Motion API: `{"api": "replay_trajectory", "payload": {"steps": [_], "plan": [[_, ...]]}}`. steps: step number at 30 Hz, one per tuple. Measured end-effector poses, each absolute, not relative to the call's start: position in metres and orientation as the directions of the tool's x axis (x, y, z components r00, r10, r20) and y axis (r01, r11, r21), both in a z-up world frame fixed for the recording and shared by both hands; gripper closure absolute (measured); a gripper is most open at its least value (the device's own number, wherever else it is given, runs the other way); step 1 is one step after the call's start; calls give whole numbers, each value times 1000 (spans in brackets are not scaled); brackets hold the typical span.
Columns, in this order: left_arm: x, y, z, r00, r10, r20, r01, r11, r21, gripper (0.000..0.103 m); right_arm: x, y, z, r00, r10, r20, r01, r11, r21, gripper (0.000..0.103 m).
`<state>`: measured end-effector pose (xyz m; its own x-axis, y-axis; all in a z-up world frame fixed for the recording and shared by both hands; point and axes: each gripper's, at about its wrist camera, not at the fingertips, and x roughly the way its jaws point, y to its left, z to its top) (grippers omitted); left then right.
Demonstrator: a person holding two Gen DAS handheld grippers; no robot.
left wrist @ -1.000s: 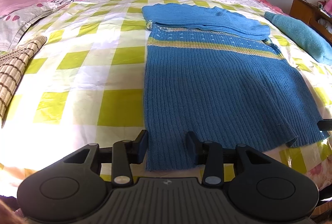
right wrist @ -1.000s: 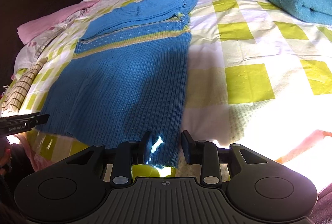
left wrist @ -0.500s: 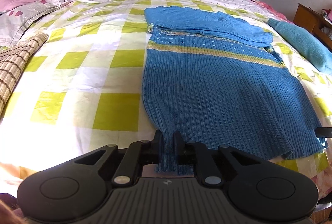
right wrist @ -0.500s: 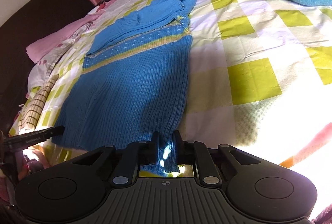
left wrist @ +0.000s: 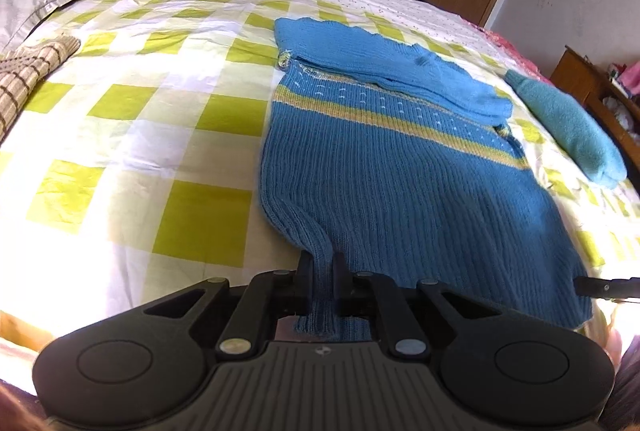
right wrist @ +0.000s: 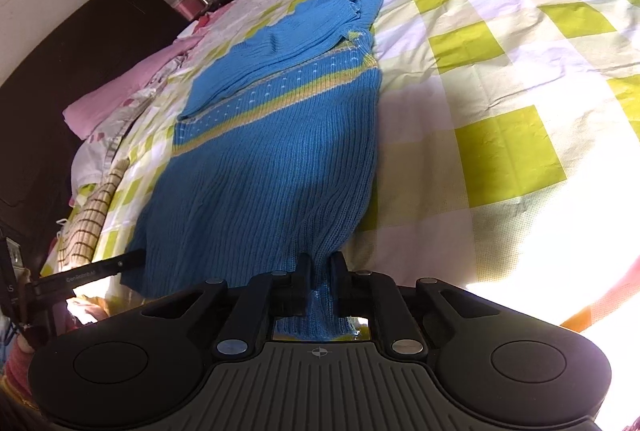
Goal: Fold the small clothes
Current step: 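Lift the hem with both grippers and fold it toward the collar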
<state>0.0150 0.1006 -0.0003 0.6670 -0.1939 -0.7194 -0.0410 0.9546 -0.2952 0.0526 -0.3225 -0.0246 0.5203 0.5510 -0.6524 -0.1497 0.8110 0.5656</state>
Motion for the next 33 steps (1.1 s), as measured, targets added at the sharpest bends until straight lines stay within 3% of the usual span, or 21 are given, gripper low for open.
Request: {"api": "replay_trajectory", "payload": {"steps": [14, 19, 33], "plan": [[60, 128, 44, 777, -324, -540, -28, 839, -543, 88, 98, -329, 21, 624, 677, -389, -168, 604, 779, 96], [92, 129, 57, 809, -316, -495, -13, 833, -553, 88, 131, -330, 34, 664, 676, -319, -186, 562, 806, 96], [190, 130, 66, 842, -305, -444, 14, 837, -547, 88, 224, -332, 36, 722, 629, -289, -147, 547, 824, 96]]}}
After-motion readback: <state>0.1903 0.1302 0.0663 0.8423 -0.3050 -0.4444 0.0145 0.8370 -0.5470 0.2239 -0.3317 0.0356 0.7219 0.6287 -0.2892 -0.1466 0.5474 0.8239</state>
